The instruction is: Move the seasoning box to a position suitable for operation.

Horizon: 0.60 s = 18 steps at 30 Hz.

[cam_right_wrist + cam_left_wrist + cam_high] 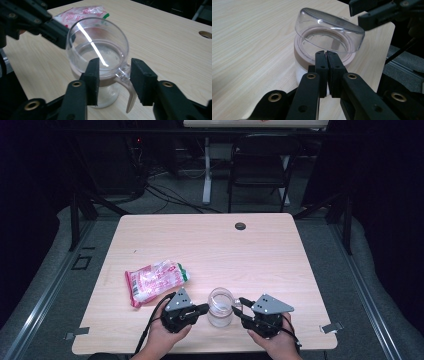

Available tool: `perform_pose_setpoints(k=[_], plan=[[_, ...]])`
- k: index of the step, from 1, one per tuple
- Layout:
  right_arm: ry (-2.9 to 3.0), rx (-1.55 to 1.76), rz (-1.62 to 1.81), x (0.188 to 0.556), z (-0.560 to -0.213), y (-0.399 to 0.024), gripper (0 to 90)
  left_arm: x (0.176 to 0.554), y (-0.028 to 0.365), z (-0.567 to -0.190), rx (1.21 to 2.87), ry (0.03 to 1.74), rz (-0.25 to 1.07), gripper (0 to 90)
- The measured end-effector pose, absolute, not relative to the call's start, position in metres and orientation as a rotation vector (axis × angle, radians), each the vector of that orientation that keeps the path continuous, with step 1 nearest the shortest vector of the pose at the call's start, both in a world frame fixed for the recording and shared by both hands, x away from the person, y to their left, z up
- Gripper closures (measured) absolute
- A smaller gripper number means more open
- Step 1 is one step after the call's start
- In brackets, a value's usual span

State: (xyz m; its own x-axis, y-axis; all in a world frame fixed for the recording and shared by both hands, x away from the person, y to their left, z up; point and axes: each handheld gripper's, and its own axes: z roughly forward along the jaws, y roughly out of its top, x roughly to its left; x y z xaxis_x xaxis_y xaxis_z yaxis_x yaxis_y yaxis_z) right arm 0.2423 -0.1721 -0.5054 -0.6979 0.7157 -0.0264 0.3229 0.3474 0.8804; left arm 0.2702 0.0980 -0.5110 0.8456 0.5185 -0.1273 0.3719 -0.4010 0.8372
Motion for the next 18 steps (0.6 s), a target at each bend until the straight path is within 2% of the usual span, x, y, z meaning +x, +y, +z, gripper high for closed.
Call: perform_pose_setpoints(k=[7, 18], plan=[[2.21, 0.803, 1.266, 0.234, -0.509, -0.164, 44.5, 0.274, 0.096, -0.506, 2.025, 0.655, 0.177, 84.5], [2.202, 0.751, 1.209, 0.232, -0.512, -0.151, 42.7, 0.28, 0.092, -0.501, 1.999, 0.664, 0.18, 74.9]])
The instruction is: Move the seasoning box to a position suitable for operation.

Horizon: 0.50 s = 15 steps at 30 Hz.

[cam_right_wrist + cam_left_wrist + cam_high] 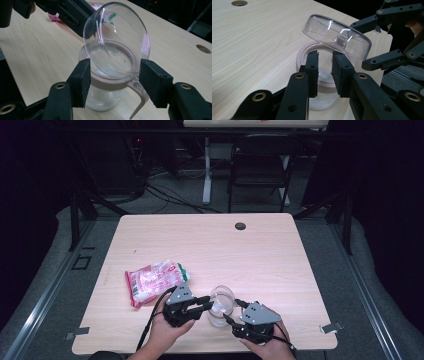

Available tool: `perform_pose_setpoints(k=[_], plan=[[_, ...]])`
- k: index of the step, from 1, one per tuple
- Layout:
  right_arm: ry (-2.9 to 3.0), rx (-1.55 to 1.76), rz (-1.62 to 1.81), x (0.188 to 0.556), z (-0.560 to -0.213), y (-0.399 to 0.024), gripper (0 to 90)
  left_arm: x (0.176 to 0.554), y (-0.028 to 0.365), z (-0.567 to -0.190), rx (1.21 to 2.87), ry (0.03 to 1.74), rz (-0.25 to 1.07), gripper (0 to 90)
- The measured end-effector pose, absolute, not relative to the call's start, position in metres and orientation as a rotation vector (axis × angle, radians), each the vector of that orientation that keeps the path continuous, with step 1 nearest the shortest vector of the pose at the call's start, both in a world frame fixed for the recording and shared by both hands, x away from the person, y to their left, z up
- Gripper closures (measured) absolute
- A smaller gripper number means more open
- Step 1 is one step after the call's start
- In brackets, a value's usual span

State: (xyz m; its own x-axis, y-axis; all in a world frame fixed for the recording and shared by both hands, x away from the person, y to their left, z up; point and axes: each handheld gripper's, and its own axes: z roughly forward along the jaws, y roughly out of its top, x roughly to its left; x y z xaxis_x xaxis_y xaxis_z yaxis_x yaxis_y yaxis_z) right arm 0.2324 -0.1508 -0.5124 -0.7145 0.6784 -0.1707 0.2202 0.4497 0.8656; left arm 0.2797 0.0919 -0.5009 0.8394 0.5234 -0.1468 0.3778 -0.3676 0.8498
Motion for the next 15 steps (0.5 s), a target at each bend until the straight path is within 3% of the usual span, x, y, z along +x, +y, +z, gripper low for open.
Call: perform_pose_setpoints(k=[15], plan=[[2.171, 0.743, 1.185, 0.233, -0.513, -0.147, 43.0, 0.288, 0.087, -0.513, 2.013, 0.703, 0.218, 61.7]])
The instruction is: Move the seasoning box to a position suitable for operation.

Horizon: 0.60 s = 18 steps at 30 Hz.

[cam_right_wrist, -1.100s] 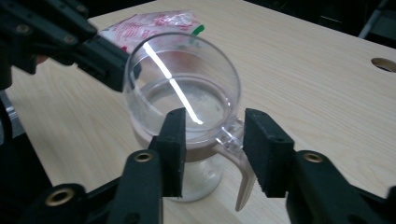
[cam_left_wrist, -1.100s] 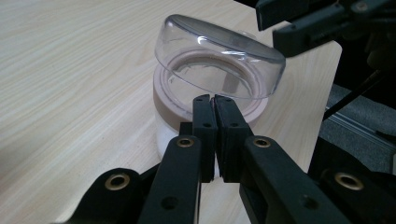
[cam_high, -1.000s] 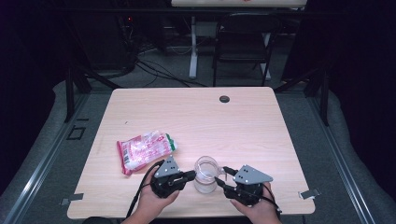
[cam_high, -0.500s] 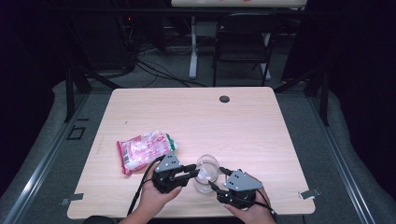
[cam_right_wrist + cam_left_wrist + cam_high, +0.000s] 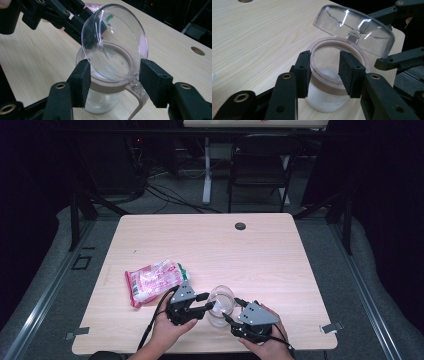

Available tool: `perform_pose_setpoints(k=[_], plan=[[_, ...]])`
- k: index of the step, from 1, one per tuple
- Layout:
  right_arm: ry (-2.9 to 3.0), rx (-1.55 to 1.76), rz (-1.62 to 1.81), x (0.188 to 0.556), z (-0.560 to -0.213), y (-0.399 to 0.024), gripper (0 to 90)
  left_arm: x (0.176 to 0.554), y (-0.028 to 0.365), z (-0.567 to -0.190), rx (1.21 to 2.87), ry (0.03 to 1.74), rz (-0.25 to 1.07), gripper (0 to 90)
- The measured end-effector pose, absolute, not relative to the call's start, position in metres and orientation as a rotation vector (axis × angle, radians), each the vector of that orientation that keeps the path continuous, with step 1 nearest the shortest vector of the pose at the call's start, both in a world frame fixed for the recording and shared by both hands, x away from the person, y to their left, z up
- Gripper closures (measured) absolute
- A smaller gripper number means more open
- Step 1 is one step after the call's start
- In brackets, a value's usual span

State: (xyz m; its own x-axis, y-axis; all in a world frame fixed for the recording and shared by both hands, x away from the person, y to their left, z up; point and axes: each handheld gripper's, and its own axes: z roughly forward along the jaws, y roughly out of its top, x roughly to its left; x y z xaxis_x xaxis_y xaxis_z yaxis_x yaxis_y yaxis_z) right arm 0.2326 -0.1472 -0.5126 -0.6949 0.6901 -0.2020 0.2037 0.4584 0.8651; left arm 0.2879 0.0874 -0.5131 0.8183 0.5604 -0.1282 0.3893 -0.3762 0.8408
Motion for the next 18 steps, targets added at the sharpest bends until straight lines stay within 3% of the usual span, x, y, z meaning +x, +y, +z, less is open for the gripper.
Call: perform_pose_setpoints(k=[18], plan=[[2.174, 0.761, 1.201, 0.2341, -0.513, -0.1499, 44.3, 0.2875, 0.0858, -0.5185, 2.025, 0.706, 0.234, 63.5]])
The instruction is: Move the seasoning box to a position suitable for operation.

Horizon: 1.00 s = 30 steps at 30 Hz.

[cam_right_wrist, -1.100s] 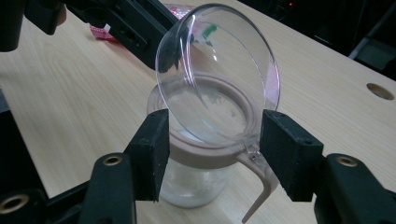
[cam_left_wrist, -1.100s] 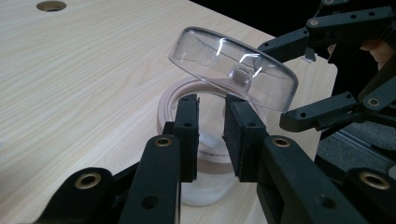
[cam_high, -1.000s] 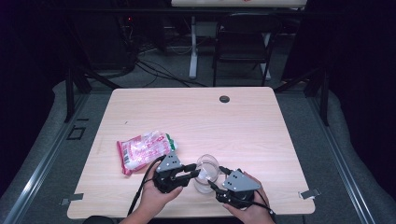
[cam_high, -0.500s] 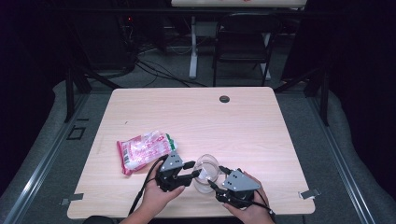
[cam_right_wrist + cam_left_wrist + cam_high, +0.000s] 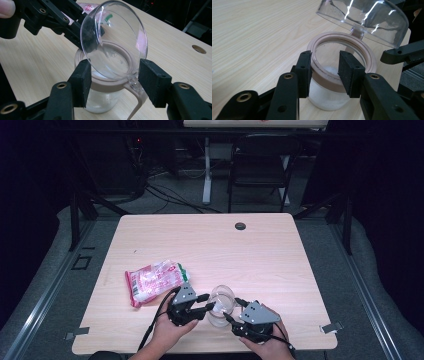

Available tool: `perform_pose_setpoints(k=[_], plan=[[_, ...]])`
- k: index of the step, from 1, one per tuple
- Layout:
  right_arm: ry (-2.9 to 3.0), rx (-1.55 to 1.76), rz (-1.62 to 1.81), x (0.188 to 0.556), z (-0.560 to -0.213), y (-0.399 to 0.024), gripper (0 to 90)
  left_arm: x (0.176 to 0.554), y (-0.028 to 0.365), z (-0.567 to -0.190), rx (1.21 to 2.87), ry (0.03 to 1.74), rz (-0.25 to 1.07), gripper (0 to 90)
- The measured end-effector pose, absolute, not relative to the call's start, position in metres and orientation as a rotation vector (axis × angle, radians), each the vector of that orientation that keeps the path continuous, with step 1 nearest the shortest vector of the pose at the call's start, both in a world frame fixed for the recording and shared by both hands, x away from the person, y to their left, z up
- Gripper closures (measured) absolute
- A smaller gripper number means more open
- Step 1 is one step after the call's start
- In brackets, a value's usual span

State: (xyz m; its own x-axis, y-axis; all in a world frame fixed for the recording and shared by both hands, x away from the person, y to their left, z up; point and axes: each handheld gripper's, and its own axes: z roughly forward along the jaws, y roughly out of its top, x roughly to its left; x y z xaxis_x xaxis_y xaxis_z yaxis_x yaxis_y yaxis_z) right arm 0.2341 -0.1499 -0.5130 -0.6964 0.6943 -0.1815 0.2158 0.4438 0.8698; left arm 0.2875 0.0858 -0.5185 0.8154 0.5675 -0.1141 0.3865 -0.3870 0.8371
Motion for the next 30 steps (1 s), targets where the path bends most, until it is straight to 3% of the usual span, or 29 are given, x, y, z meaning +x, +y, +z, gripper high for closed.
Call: perform_pose_setpoints(k=[30], plan=[[2.13, 0.828, 1.269, 0.231, -0.508, -0.173, 52.8, 0.287, 0.087, -0.52, 2.015, 0.701, 0.234, 63.6]])
